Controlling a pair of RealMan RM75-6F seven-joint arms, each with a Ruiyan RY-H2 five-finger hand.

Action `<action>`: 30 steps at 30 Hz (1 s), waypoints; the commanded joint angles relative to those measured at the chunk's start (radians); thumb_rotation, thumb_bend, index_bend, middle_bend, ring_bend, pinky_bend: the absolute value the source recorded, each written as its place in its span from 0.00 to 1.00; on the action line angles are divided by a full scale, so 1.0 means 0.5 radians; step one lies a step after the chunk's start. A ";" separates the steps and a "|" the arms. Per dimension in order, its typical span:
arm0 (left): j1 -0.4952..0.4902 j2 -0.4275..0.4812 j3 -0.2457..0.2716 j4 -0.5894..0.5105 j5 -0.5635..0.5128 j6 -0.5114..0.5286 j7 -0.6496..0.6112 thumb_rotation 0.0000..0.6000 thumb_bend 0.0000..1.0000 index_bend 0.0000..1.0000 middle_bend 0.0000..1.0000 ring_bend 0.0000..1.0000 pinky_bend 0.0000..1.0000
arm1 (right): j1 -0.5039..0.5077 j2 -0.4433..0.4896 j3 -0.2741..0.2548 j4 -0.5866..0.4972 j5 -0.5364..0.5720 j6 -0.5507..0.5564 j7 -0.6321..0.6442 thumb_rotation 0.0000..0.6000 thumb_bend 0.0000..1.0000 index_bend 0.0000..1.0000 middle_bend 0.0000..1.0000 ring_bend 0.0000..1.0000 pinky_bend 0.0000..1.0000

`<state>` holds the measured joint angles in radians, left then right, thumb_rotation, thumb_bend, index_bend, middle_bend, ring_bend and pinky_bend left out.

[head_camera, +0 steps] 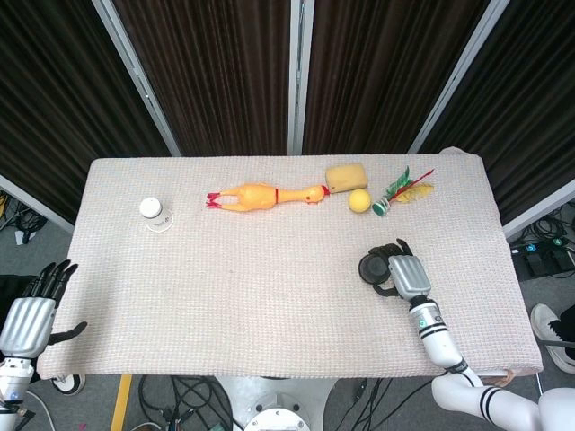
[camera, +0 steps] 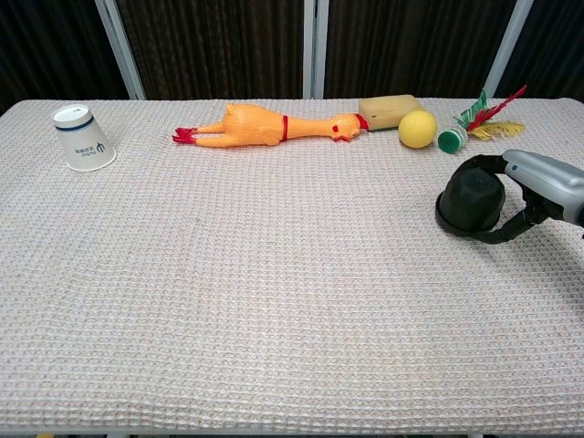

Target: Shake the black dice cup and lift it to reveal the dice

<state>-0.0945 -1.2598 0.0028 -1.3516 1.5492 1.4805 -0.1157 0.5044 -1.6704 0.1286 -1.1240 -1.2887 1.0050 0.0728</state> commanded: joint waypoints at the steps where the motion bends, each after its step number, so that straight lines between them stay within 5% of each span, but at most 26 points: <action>1: -0.015 -0.011 -0.021 -0.016 -0.025 -0.020 0.023 1.00 0.13 0.04 0.03 0.00 0.18 | 0.011 0.027 -0.001 -0.027 0.009 -0.040 -0.016 1.00 0.11 0.15 0.41 0.09 0.00; 12: -0.015 -0.022 -0.032 -0.006 -0.058 -0.037 0.027 1.00 0.13 0.04 0.03 0.00 0.18 | 0.033 0.102 0.005 -0.146 0.126 -0.172 -0.177 1.00 0.00 0.01 0.27 0.00 0.00; 30: -0.024 -0.020 -0.044 -0.019 -0.060 -0.036 0.039 1.00 0.13 0.04 0.03 0.00 0.18 | 0.016 0.201 0.036 -0.318 0.125 -0.088 -0.220 1.00 0.00 0.00 0.25 0.00 0.00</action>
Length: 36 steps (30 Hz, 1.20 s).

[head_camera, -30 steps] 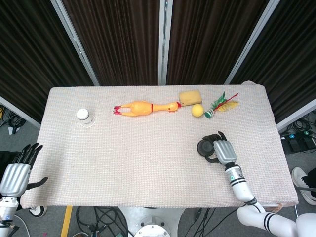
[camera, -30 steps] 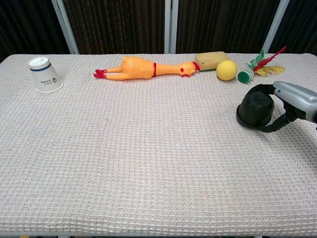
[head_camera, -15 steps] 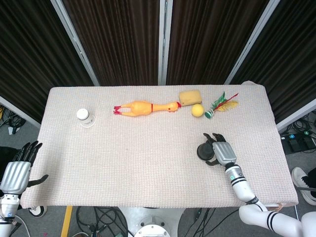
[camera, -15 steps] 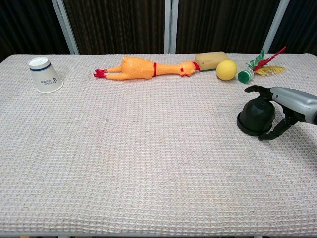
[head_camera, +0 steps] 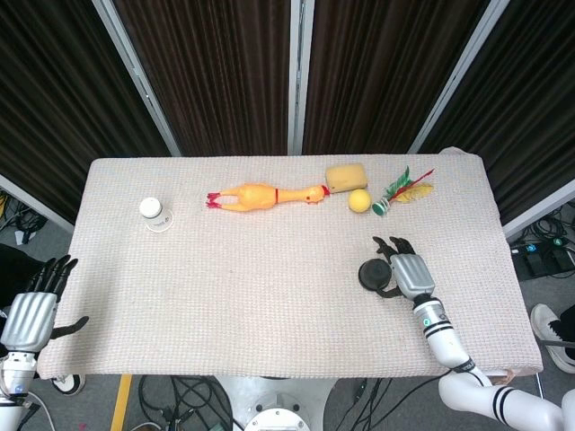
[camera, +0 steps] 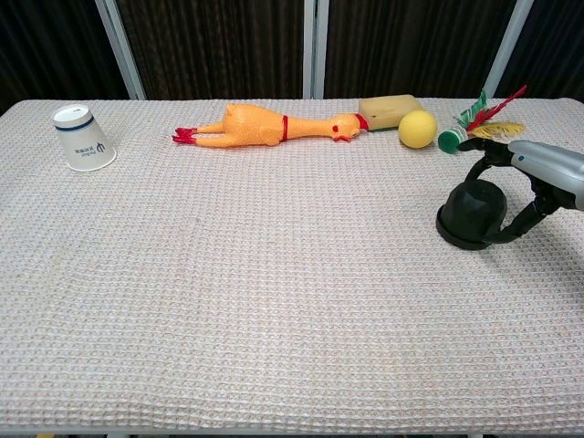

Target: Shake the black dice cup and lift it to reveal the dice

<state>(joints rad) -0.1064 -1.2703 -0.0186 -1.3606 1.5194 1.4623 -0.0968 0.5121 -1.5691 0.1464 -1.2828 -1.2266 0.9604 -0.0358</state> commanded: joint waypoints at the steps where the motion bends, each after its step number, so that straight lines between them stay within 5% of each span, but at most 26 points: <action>1: -0.001 0.003 -0.002 -0.004 -0.002 0.000 0.000 1.00 0.13 0.04 0.03 0.00 0.18 | 0.000 -0.005 0.001 -0.001 0.002 0.007 -0.006 1.00 0.00 0.00 0.26 0.00 0.00; 36: -0.016 0.013 -0.006 -0.022 0.007 -0.002 0.009 1.00 0.13 0.04 0.03 0.00 0.18 | -0.033 0.039 0.057 -0.100 -0.109 0.220 0.102 1.00 0.07 0.00 0.39 0.01 0.00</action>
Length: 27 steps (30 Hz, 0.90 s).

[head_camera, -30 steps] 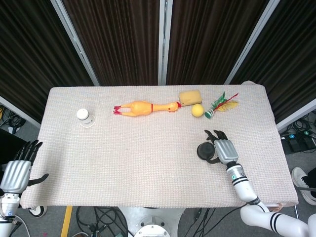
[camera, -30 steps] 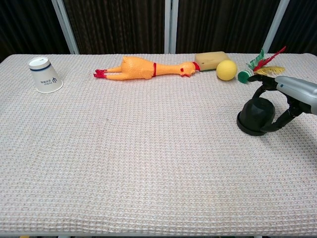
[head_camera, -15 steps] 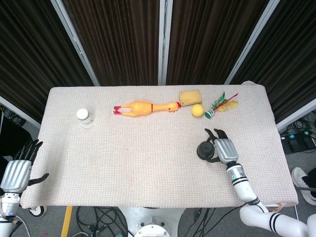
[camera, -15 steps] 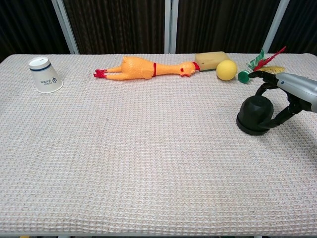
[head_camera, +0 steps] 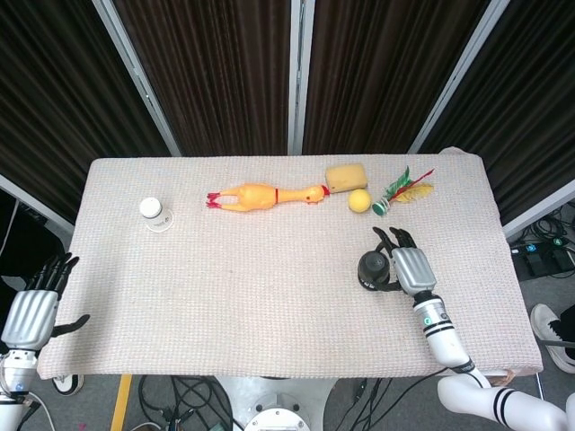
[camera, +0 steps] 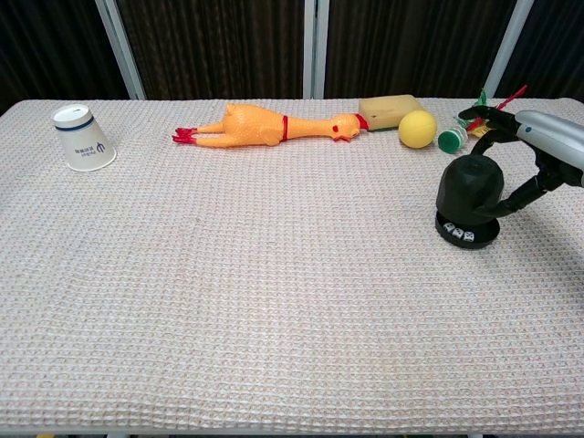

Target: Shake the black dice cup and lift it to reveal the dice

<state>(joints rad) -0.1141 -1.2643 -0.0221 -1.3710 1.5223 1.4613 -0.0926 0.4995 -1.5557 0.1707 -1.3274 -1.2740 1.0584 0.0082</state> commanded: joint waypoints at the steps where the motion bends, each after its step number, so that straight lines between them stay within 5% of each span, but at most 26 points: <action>1: -0.001 0.002 0.002 -0.002 0.002 0.000 0.001 1.00 0.13 0.04 0.03 0.00 0.18 | -0.014 0.022 0.015 -0.019 -0.021 0.047 0.023 1.00 0.07 0.00 0.39 0.02 0.00; 15: -0.014 0.000 0.005 -0.014 0.017 -0.005 0.018 1.00 0.13 0.04 0.03 0.00 0.18 | -0.186 0.226 0.018 0.013 0.046 0.173 0.163 1.00 0.08 0.00 0.41 0.02 0.00; 27: -0.014 -0.017 0.008 -0.002 0.010 -0.009 0.046 1.00 0.13 0.04 0.03 0.00 0.18 | -0.156 0.086 -0.011 0.275 0.005 0.069 0.306 1.00 0.08 0.00 0.41 0.02 0.00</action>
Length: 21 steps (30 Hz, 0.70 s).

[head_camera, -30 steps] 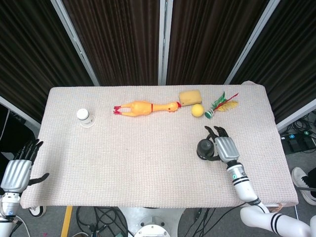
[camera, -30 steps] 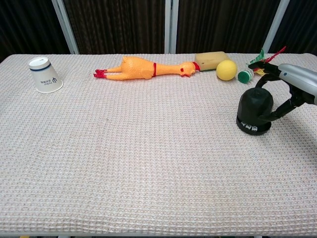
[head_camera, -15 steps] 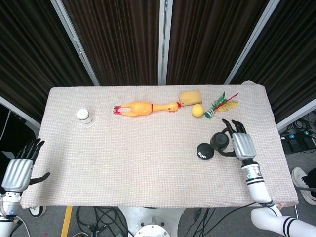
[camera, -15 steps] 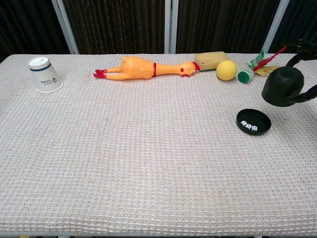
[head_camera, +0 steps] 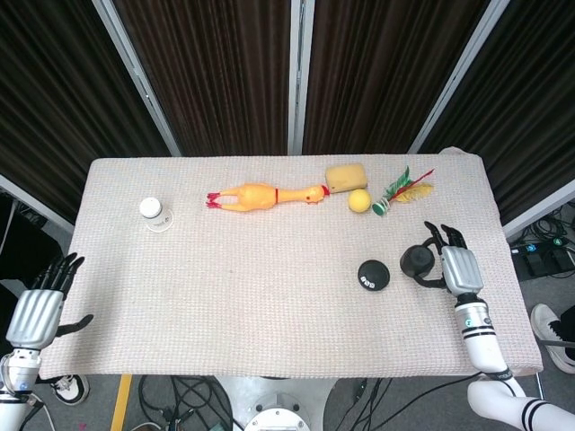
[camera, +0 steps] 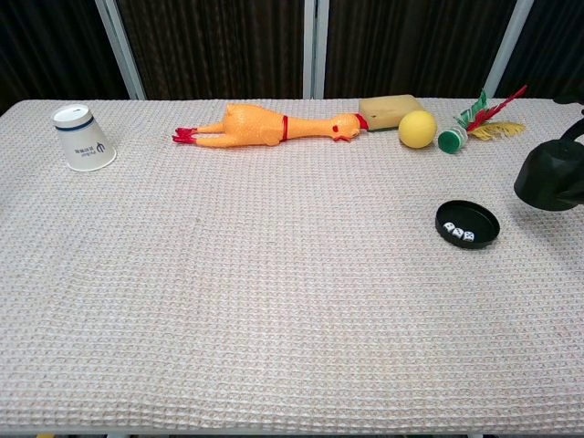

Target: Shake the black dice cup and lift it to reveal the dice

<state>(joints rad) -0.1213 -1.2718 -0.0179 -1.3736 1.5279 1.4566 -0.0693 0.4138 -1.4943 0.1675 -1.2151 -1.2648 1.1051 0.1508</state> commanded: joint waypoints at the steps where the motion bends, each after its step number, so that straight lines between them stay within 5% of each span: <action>1: 0.002 -0.004 0.000 0.007 -0.003 0.001 -0.001 1.00 0.13 0.04 0.03 0.00 0.18 | 0.020 -0.051 -0.008 0.075 -0.016 -0.033 0.024 1.00 0.08 0.00 0.41 0.02 0.00; 7: 0.007 -0.007 0.002 0.020 0.000 0.010 -0.009 1.00 0.13 0.04 0.03 0.00 0.18 | 0.010 -0.065 -0.047 0.130 -0.033 -0.071 0.019 1.00 0.08 0.00 0.39 0.02 0.00; 21: 0.010 0.019 -0.003 -0.020 0.019 0.044 0.000 1.00 0.13 0.04 0.03 0.00 0.18 | -0.032 0.207 -0.051 -0.219 -0.020 -0.092 -0.048 1.00 0.00 0.00 0.10 0.00 0.00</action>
<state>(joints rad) -0.1162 -1.2625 -0.0192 -1.3831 1.5370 1.4783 -0.0695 0.4056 -1.4116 0.1363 -1.2999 -1.2697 1.0413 0.1275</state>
